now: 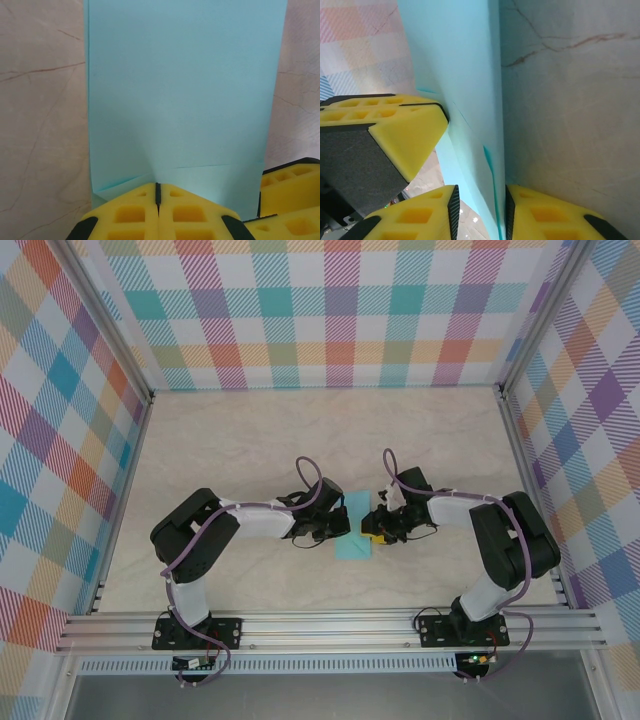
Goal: Fold a paper plane with a square sheet of paper (pick it up from the middle)
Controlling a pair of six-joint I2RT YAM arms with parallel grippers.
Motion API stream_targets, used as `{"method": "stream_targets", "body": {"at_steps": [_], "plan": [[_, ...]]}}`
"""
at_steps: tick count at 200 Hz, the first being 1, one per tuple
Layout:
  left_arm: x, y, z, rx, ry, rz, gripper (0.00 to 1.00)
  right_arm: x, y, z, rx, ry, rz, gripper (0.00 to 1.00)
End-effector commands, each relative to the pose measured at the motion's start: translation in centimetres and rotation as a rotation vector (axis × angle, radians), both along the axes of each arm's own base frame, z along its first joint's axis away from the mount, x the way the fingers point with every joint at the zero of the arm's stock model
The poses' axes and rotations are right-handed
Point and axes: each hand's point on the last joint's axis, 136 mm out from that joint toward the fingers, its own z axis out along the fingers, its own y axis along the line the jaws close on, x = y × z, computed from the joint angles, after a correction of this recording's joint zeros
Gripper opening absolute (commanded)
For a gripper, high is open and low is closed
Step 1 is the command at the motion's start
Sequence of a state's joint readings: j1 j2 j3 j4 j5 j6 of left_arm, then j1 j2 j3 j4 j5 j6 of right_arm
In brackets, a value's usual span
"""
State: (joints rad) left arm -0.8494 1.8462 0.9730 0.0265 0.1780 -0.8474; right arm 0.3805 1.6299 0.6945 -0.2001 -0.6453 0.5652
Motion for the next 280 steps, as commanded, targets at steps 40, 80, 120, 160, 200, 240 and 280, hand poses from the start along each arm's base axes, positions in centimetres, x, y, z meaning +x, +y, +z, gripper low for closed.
{"method": "stream_targets", "body": {"at_steps": [40,80,120,160,200,240,280], "plan": [[-0.2,-0.4,3.1,-0.053,-0.044,-0.001,0.01,0.2,0.6,1.3,0.031,-0.051,0.053,0.10],[0.7,3.4,8.1,-0.017,-0.182,0.135,0.08,0.9,-1.4,4.1,-0.134,-0.129,0.064,0.02],[0.2,10.4,10.1,0.142,-0.263,0.307,0.13,0.8,-8.3,7.4,-0.715,-0.235,0.086,0.01],[-0.9,15.4,9.6,0.238,-0.255,0.453,0.16,0.7,-12.1,9.8,-1.175,-0.244,0.111,0.00],[-1.8,18.9,9.3,0.271,-0.249,0.581,0.16,0.4,-7.5,7.5,-1.286,-0.233,0.224,0.01],[-2.5,21.1,10.1,0.277,-0.266,0.646,0.16,-0.5,-0.7,3.3,-1.198,-0.189,0.312,0.07],[-3.1,22.6,10.8,0.279,-0.287,0.684,0.16,-1.7,4.9,1.7,-0.942,-0.154,0.339,0.30]]}}
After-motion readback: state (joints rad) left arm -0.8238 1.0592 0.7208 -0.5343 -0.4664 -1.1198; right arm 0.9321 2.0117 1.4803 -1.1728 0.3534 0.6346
